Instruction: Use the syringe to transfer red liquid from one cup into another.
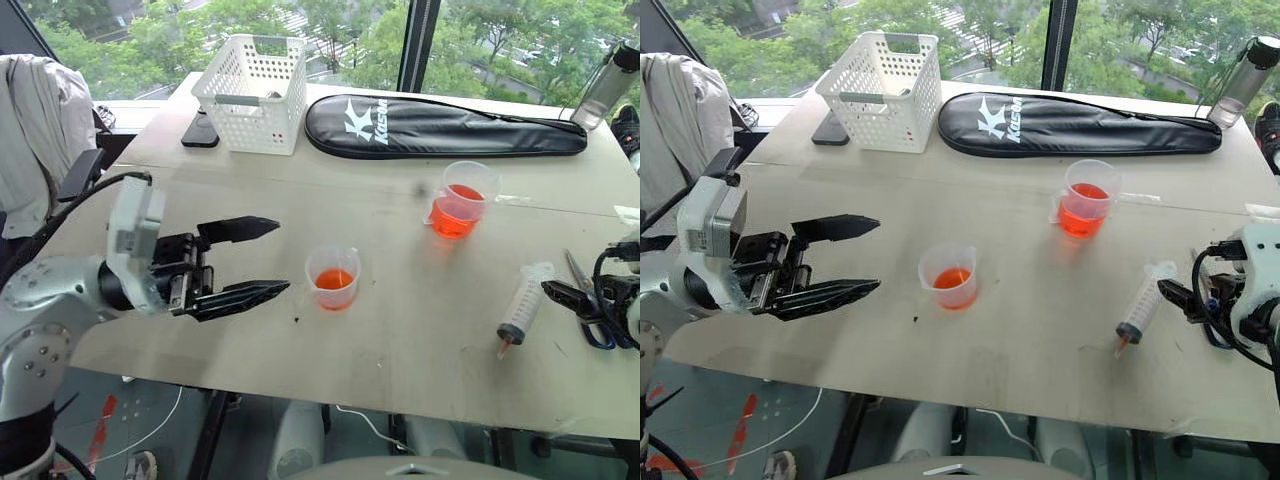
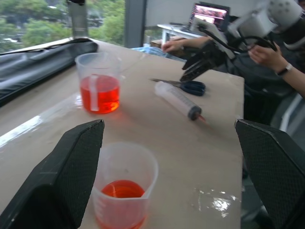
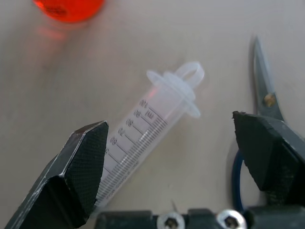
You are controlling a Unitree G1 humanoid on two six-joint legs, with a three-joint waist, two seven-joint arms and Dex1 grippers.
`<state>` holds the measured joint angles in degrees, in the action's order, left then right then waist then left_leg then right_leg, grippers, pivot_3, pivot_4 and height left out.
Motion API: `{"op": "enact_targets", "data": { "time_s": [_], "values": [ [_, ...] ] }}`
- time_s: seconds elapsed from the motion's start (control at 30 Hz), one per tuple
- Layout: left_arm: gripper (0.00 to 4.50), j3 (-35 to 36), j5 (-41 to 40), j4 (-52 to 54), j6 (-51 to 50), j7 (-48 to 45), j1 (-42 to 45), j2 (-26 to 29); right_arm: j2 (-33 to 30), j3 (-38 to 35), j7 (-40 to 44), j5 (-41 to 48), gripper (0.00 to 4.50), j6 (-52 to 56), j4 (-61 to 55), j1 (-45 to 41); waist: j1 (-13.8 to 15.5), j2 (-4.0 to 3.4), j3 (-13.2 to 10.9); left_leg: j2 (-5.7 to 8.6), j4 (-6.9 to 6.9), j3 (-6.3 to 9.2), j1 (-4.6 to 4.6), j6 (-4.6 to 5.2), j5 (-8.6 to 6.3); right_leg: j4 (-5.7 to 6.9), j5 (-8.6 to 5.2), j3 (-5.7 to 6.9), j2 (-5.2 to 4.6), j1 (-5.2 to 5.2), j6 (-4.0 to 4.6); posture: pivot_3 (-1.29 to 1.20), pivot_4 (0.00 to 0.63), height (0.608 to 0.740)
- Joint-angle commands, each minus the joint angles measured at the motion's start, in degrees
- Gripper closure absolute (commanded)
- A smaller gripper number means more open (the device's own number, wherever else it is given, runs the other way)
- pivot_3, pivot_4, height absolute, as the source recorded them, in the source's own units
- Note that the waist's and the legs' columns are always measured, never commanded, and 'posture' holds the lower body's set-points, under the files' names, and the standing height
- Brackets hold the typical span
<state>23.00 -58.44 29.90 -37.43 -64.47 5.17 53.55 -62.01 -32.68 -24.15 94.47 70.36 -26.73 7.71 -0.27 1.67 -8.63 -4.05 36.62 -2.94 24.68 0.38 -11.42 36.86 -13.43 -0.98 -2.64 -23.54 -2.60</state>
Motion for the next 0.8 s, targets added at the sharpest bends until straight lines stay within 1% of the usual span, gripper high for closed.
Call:
{"op": "enact_targets", "data": {
  "time_s": [0.03,0.13,0.27,0.37,0.43,0.63,0.8],
  "values": [
    [0.03,-2.97,2.70,2.94,3.18,-2.61,1.00,0.36,-6.08,7.07,-13.60,15.80,0.00,-7.17,3.64,-1.37,-0.29,0.01,-0.01,0.00,0.03,0.00,0.03,0.00,0.00,0.00,0.00,-0.02,0.01,0.00,0.00,0.00,0.150,0.724],
    [0.03,-3.80,2.14,3.32,3.00,-2.70,0.89,-0.13,-5.60,13.28,-18.38,18.53,0.00,-11.16,4.73,-4.34,-0.50,0.10,-0.01,-0.01,0.05,-0.06,0.03,0.00,0.00,-0.01,0.01,-0.10,0.03,-0.01,-0.01,0.00,0.150,0.724],
    [0.03,-3.58,2.16,3.39,3.09,-3.41,0.66,0.22,0.72,18.41,-22.71,18.53,0.00,-13.97,6.26,-10.40,-0.46,0.08,-0.02,-0.07,0.04,0.02,0.09,0.00,0.00,-0.02,0.00,-0.11,0.18,-0.05,-0.02,0.00,0.150,0.724],
    [0.03,-3.28,2.63,3.77,3.23,-4.11,-0.22,0.58,5.79,21.11,-28.22,18.53,0.00,-14.70,7.87,-14.47,-0.43,0.08,-0.02,-0.12,0.03,0.07,0.10,0.00,0.00,-0.01,0.00,-0.14,0.29,-0.06,-0.01,0.00,0.150,0.724],
    [0.03,-2.99,2.46,4.21,3.12,-3.93,-0.65,0.59,7.98,22.71,-32.11,18.53,0.00,-14.33,9.02,-16.62,-0.44,0.07,-0.03,-0.14,0.03,0.07,0.09,0.00,0.00,-0.01,0.00,-0.18,0.33,-0.05,-0.01,0.00,0.150,0.724],
    [0.03,-1.55,1.67,5.83,2.53,-2.39,-2.39,0.59,12.54,24.20,-41.14,18.53,0.00,-12.62,11.18,-20.06,-0.41,0.07,-0.03,-0.13,0.03,0.04,0.09,0.00,0.00,-0.01,0.01,-0.40,0.42,-0.05,0.00,0.00,0.150,0.724],
    [0.03,-1.06,0.66,7.61,2.01,-0.27,-3.08,0.40,15.03,24.56,-44.97,18.53,0.00,-10.45,13.81,-22.17,-0.46,0.04,-0.04,-0.14,0.03,0.01,0.09,0.00,0.00,-0.01,0.01,-0.46,0.44,-0.06,0.00,0.00,0.150,0.724]
  ]
}}
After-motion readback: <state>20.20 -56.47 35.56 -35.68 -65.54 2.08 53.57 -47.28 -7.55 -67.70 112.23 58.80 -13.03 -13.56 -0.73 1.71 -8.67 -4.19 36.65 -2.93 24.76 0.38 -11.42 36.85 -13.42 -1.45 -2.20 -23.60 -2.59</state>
